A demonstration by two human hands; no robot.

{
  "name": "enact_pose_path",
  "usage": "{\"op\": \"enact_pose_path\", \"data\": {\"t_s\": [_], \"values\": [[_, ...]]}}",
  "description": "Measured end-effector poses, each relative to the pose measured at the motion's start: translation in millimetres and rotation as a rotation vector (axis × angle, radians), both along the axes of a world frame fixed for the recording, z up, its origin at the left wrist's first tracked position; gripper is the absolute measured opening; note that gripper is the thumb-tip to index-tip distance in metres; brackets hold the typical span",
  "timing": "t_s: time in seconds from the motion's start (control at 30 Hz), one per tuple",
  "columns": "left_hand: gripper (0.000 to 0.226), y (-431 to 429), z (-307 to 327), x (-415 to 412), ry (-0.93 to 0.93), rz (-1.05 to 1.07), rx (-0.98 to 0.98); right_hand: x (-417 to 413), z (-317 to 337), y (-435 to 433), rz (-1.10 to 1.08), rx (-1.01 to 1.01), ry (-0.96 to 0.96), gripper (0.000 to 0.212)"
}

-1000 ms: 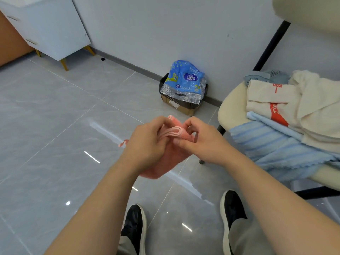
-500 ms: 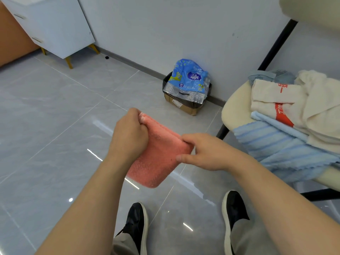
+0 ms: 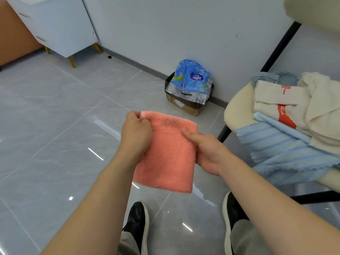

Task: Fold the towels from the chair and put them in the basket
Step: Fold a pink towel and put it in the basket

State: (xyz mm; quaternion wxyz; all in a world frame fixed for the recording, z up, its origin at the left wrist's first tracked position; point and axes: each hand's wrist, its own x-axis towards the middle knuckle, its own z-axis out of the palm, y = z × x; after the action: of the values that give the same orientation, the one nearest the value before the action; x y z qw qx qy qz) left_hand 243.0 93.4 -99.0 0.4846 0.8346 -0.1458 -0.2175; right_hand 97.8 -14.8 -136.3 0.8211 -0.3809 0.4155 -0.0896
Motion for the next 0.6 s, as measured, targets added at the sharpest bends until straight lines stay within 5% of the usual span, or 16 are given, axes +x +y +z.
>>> {"op": "enact_pose_path", "data": {"t_s": [0.17,0.3,0.37,0.47,0.6], "values": [[0.007,4.1,1.3,8.4,0.414,0.060,-0.135,3.2,5.9,-9.7,-0.049,-0.155,0.075,0.040],[0.025,4.7,5.7,2.3,0.665,-0.052,-0.179,3.3,8.7,-16.3,-0.144,-0.378,0.073,0.034],[0.031,0.4,0.3,-3.0,0.540,-0.063,-0.150,3.4,6.6,-17.4,-0.158,-0.464,0.095,0.036],[0.032,-3.4,-4.6,-12.2,0.113,-0.081,-0.025,4.6,4.5,-15.8,-0.117,-0.507,0.140,0.045],[0.032,-2.2,-6.2,-17.2,-0.213,-0.048,0.049,5.2,2.8,-8.2,0.033,-0.235,0.195,0.060]]}}
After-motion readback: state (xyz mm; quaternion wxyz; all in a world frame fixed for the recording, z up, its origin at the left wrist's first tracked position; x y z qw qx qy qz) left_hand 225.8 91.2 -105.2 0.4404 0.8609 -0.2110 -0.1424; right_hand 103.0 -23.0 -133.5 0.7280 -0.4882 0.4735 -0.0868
